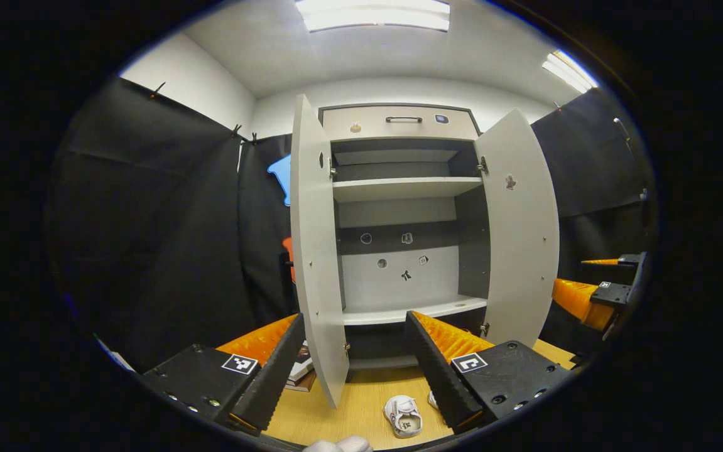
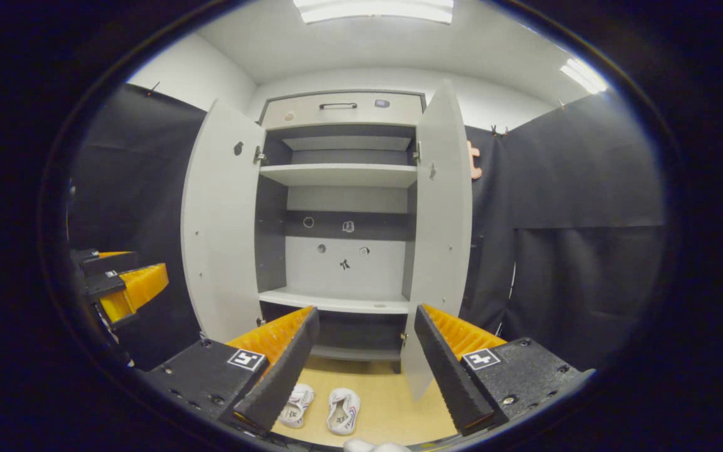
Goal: Grab one shoe with the right hand and put it into the shoe cabinet, grab the other shoe with the left hand and put it into the shoe cabinet; then close the right door with the right hand and the left door with the left hand.
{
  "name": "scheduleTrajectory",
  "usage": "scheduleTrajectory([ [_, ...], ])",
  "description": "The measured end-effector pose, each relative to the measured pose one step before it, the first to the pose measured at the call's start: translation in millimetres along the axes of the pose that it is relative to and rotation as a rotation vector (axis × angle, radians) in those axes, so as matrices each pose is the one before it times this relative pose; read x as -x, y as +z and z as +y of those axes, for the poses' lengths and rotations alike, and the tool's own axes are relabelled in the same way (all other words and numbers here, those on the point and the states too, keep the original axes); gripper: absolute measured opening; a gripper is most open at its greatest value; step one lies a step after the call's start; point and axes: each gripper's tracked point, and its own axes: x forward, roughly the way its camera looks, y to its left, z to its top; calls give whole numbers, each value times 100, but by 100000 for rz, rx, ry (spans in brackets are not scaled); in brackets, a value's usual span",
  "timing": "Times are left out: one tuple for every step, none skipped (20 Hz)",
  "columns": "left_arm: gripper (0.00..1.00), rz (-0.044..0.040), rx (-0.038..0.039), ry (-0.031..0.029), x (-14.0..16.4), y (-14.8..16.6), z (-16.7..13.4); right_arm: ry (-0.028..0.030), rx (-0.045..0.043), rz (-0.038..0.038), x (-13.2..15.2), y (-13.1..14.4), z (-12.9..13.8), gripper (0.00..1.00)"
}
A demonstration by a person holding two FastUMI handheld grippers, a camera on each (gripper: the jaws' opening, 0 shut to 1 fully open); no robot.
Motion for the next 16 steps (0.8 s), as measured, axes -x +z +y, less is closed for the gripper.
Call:
scheduleTrajectory([
  [96, 116, -32, 146, -8, -34, 23, 1283, -272, 1820, -198, -1357, 229, 99],
  [96, 1, -98, 279, 34, -53, 26, 535, -32, 3169, -317, -1646, 213, 99],
  [96, 296, -270, 85, -9, -48, -14, 322, -43, 3905, -360, -2265, -1, 96],
  [96, 122, -302, 295, 18, -58, 69, 996, -759, 4161, -360, -2226, 240, 99],
  [96, 470, -456, 167, -43, -170, 6, 1160, -862, 4329, -600, -2534, 438, 99],
  [96, 657, -517, 154, -9, -287, 64, 1556, -871, 5204, -687, -2611, 416, 99],
  [96, 837, -611, 73, -80, -323, 44, 856, -838, 5266, -885, -2998, 238, 98],
  [96, 839, -515, 184, -5, -347, 149, 848, -741, 5422, -832, -2769, 230, 96],
  [96, 428, -388, 368, 23, -196, 121, 1783, -925, 5628, -1252, -2853, 558, 96],
  [96, 291, -270, 503, 88, -209, 95, 1373, -1094, 5264, -1259, -2591, 435, 89],
  [96, 663, -246, 338, 79, -272, 59, 1062, -908, 4231, -1748, -2243, 291, 92],
  [96, 834, -110, 136, 47, -329, -1, 1472, -910, 4823, -1515, -1883, 538, 90],
  [96, 443, 143, 178, 134, -227, -39, 997, -721, 3331, -1737, -1646, 479, 89],
  [96, 604, 130, 232, 92, -190, -47, 82, -625, 3323, -1754, -1375, 84, 87],
  [100, 786, 161, 179, -72, -186, 0, 236, -742, 3640, -1810, -1235, 165, 86],
  [100, 512, 176, 156, 8, -40, 8, 915, -1201, 2732, -1582, -715, 270, 86],
])
